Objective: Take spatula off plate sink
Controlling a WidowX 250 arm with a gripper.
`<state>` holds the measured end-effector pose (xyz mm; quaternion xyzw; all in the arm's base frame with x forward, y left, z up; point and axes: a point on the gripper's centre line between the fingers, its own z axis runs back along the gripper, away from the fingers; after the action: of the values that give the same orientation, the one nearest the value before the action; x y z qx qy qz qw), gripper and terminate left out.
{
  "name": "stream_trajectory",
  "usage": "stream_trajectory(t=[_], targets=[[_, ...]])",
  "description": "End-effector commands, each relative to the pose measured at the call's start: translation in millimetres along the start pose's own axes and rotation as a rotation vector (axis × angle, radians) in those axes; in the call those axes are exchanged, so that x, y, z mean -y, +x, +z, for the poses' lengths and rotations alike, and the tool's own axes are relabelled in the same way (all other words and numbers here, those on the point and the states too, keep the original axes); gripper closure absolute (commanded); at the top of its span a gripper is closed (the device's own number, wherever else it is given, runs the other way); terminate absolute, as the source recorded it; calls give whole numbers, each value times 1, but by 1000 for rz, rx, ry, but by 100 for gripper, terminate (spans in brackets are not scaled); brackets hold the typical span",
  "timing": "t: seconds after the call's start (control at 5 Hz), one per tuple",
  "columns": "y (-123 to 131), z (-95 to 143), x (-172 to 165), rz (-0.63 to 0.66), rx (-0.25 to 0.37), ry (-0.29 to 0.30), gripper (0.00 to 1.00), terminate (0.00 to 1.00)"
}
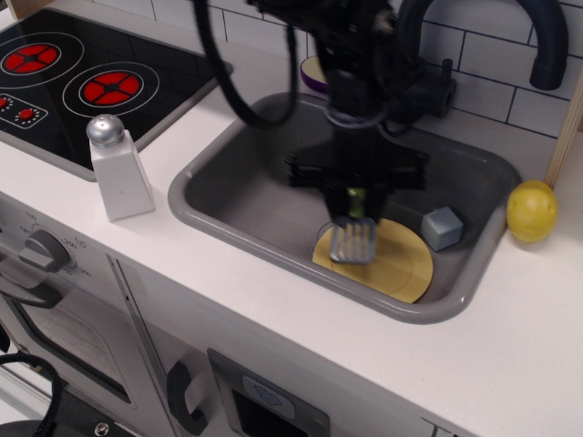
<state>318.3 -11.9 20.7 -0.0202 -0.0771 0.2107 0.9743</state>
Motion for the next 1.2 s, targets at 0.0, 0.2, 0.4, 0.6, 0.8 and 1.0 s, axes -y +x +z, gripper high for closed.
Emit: stream_trajectory(t=[0.0,0.2,0.4,0.6,0.8,1.0], targets=[[39,0,-29,-73,112,39,100,0],[50,-11,-35,-132,123,48,100,0],[51,-25,-36,-177,125,75,100,0],[48,-32,-34,-194,134,79,100,0],[47,-34,-33,-187,124,109,0,0],[48,-27,-32,-183,123,104,0,0]])
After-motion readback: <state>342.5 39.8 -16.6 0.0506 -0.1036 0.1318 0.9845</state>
